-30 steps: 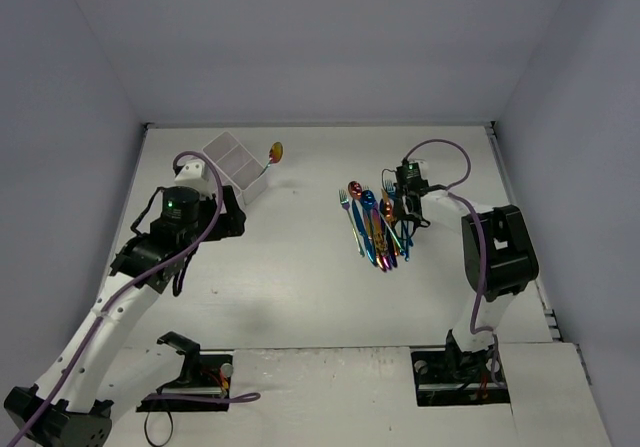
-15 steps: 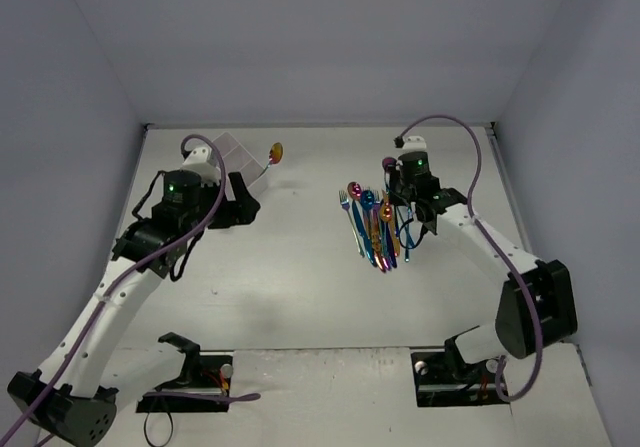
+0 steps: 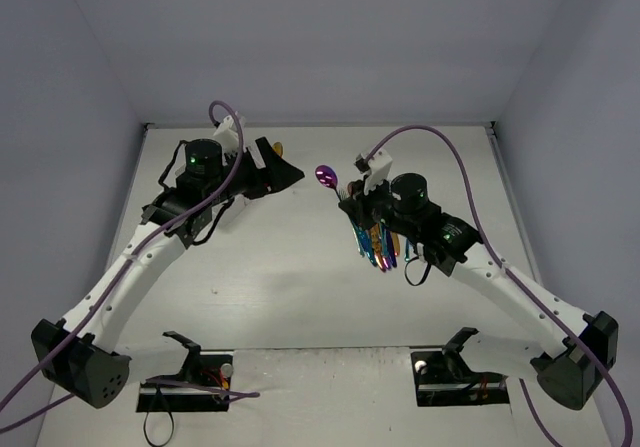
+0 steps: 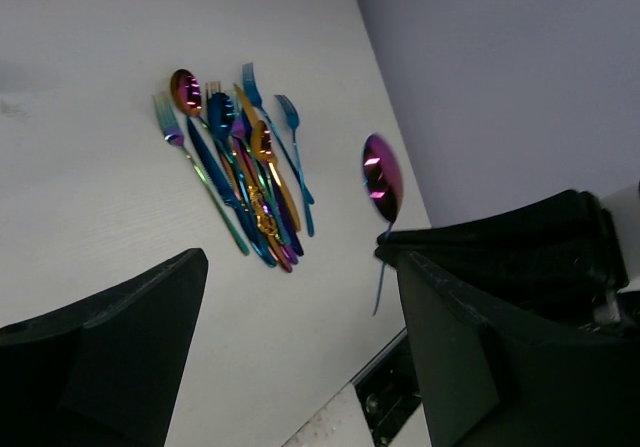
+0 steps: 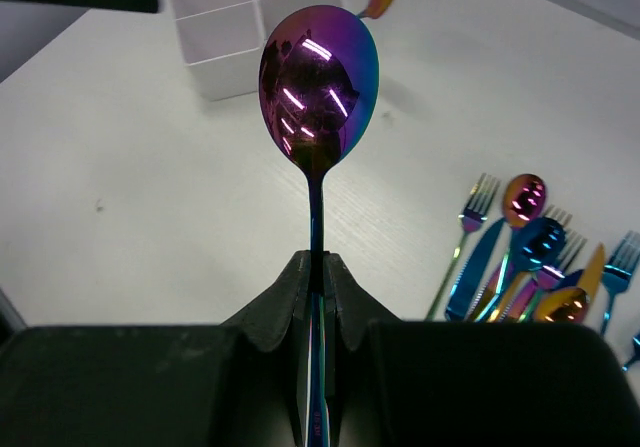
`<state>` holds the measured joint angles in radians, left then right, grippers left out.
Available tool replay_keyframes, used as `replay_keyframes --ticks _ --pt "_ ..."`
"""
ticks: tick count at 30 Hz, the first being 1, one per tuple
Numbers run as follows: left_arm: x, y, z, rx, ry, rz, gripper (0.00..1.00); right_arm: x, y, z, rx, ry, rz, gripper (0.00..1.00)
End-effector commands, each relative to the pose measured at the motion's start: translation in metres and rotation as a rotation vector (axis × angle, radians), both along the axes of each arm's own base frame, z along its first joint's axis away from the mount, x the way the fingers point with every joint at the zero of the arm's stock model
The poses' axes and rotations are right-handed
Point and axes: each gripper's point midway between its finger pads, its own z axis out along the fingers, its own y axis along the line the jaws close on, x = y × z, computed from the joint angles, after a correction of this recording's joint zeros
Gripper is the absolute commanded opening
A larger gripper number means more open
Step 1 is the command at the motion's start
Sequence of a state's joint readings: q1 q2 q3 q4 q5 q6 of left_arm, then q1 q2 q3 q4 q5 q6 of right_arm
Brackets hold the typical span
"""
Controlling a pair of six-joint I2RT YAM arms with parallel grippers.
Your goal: Sort the eating utensils into containers
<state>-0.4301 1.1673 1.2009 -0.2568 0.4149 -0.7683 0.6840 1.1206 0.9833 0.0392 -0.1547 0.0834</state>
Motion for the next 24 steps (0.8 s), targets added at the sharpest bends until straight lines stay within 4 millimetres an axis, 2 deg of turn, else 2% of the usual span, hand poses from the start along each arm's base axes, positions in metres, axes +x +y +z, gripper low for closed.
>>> replay_keyframes --ticks 1,4,6,12,15,17,24 --pt "0.003 -0.033 0.065 -0.190 -0.121 -0.089 0.72 -0.014 0.029 0.042 0.085 -0.100 0.131 0.00" --pt "0.006 -0.046 0.067 -0.214 -0.111 -0.113 0.69 -0.019 0.038 0.047 0.092 -0.109 0.159 0.00" --pt "0.004 -0.055 0.065 -0.216 -0.095 -0.132 0.64 -0.020 0.039 0.051 0.098 -0.115 0.164 0.00" --pt "0.000 -0.063 0.055 -0.212 -0.064 -0.146 0.54 -0.021 0.041 0.057 0.109 -0.126 0.175 0.00" --pt "-0.003 -0.063 0.054 -0.216 -0.056 -0.151 0.43 -0.021 0.040 0.056 0.113 -0.122 0.171 0.00" --pt "-0.004 -0.062 0.053 -0.220 -0.051 -0.150 0.40 -0.021 0.040 0.056 0.112 -0.123 0.165 0.00" --pt "-0.010 -0.061 0.062 -0.256 -0.069 -0.158 0.09 -0.019 0.040 0.053 0.110 -0.122 0.158 0.00"
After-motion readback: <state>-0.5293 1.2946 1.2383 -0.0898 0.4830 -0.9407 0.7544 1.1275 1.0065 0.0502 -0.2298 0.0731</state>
